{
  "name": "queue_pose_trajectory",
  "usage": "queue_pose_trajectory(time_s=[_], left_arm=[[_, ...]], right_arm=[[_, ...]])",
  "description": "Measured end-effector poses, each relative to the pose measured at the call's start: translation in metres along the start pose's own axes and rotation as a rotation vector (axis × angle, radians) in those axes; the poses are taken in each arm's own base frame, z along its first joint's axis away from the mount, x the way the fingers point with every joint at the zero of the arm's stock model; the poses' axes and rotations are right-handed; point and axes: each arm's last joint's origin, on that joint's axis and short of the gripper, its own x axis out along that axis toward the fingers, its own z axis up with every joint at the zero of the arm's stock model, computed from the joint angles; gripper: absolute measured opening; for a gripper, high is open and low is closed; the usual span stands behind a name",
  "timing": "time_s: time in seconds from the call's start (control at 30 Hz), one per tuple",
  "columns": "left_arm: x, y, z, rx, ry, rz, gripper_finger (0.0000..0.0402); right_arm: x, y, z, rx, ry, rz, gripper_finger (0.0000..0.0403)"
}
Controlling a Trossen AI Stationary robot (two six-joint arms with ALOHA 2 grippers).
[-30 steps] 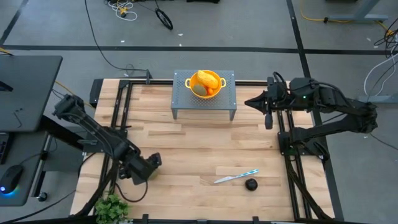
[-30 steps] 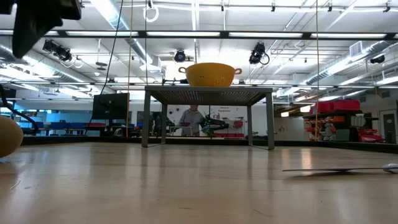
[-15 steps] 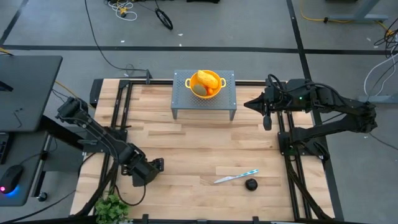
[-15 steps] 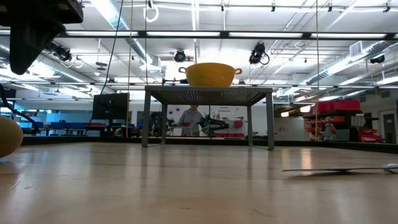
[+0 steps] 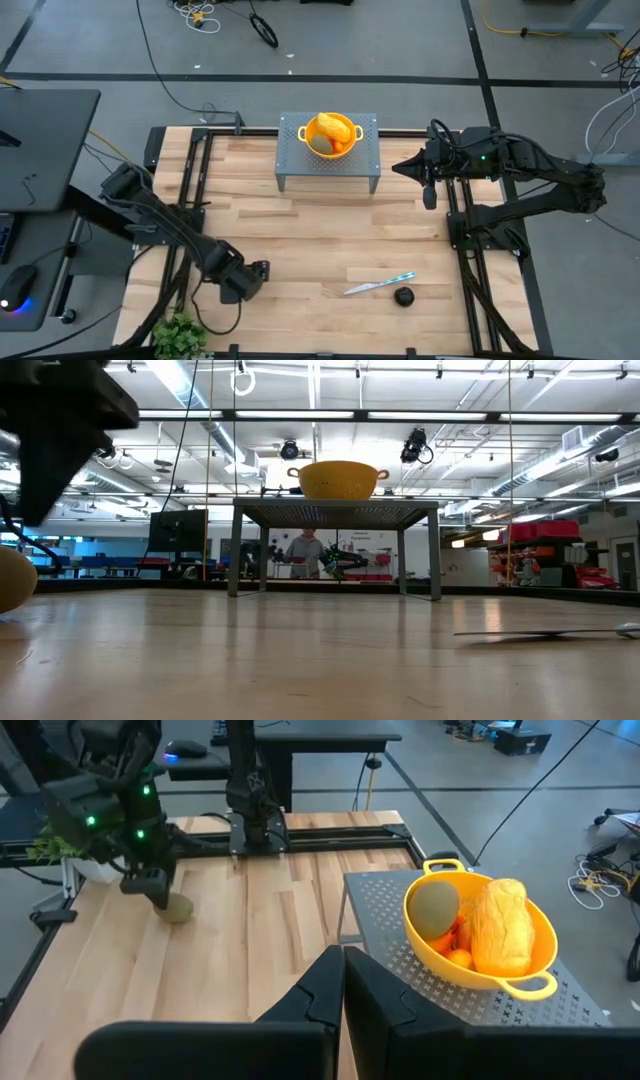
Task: Pick & Place Fruit
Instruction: Put the brown kiwi into the yellow strainer bowl on the shelf
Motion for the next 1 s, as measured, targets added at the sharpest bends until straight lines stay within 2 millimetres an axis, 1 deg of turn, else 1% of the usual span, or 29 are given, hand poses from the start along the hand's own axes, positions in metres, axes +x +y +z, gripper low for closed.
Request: queue_pose_trajectory(time_s=[0.13,0.2,0.4,0.53,0.67,0.87,1.0], left_arm=[[0.010,0.002,0.000,0.040,0.067,0.002,0.0343],[0.011,0.002,0.001,0.064,0.069,-0.001,0.0343],[0.011,0.003,0.002,0.066,0.040,0.000,0.0343],[0.011,0.003,0.005,0.054,-0.041,-0.038,0.0343],[0.014,0.003,0.006,0.045,-0.062,-0.021,0.0343],[0.025,-0.004,0.001,0.041,-0.055,-0.035,0.0343],[0.036,-0.012,-0.004,0.042,-0.037,-0.062,0.0343]], right_arm=[[0.000,0.000,0.000,0.000,0.000,0.000,0.0018],[0.000,0.000,0.000,0.000,0.000,0.000,0.0018],[0.000,0.000,0.000,0.000,0.000,0.000,0.0018],[0.000,0.000,0.000,0.000,0.000,0.000,0.0018],[0.000,0.000,0.000,0.000,0.000,0.000,0.0018],[0.000,0.000,0.000,0.001,0.000,0.000,0.0018],[0.000,0.000,0.000,0.000,0.000,0.000,0.0018]])
